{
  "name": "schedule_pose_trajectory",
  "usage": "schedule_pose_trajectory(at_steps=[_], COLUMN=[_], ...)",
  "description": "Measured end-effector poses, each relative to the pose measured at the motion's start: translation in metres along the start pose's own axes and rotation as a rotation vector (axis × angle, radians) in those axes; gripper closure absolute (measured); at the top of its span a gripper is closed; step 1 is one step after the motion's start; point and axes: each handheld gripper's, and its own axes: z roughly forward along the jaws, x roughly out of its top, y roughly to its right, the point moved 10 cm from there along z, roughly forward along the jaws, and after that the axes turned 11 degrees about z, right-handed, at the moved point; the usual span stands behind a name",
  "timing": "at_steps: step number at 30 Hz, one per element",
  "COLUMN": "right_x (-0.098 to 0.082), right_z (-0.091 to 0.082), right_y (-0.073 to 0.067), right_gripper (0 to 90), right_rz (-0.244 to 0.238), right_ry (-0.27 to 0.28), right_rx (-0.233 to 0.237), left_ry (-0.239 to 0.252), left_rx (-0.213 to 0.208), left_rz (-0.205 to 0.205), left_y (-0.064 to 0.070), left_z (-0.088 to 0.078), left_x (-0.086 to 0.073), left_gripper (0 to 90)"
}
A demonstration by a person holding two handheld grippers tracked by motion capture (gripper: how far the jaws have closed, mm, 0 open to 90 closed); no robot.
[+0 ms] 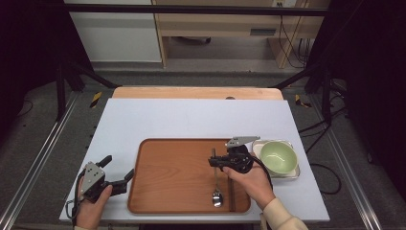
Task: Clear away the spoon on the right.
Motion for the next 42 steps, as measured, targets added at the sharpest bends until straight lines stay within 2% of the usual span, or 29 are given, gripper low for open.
schedule_pose_trajectory(at_steps=[8,15,17,19,20,23,26,31,32,33,36,38,42], right_x=[-0.006,-0.01,-0.012,-0.013,-0.013,-0.013,-0.014,-0.013,-0.012,-0.011,-0.007,-0.004,0.001], right_z=[0.011,0.018,0.02,0.021,0.022,0.024,0.025,0.024,0.025,0.024,0.022,0.02,0.016], right_y=[0.015,0.028,0.031,0.034,0.036,0.039,0.042,0.043,0.044,0.043,0.041,0.041,0.04], right_gripper=[74.1,70.9,69.8,66.2,64.6,60.4,51.7,42.5,41.2,39.1,34.8,32.4,26.7], right_rz=[-0.029,-0.005,0.021,0.043,0.032,0.051,0.061,0.061,0.047,0.063,0.057,0.035,0.026], right_ry=[-0.068,-0.089,-0.101,-0.108,-0.106,-0.114,-0.124,-0.117,-0.112,-0.111,-0.097,-0.08,-0.041], right_rx=[-0.14,-0.195,-0.21,-0.224,-0.223,-0.243,-0.268,-0.296,-0.294,-0.302,-0.316,-0.323,-0.331], left_ry=[-0.001,-0.004,-0.004,-0.003,-0.004,-0.003,-0.003,-0.001,-0.002,-0.002,0.001,0.002,0.001], left_rx=[-0.003,-0.007,-0.007,-0.006,-0.007,-0.005,-0.005,-0.005,-0.007,-0.006,-0.006,-0.007,-0.008], left_rz=[0.003,0.005,0.006,0.006,0.006,0.007,0.008,0.008,0.008,0.007,0.007,0.008,0.011], left_y=[0.001,0.001,0.002,0.001,0.002,0.001,0.001,0.001,0.001,0.001,0.001,0.001,0.002], left_z=[0.0,0.001,0.001,0.001,0.001,0.001,0.001,0.0,0.0,0.0,0.0,0.0,0.0], left_x=[0.0,0.0,0.0,0.0,0.0,0.0,0.0,0.0,0.0,0.0,0.001,0.001,0.001], left_gripper=[4.0,4.1,4.0,4.1,4.0,4.1,4.0,4.1,4.1,4.1,4.0,4.1,4.0])
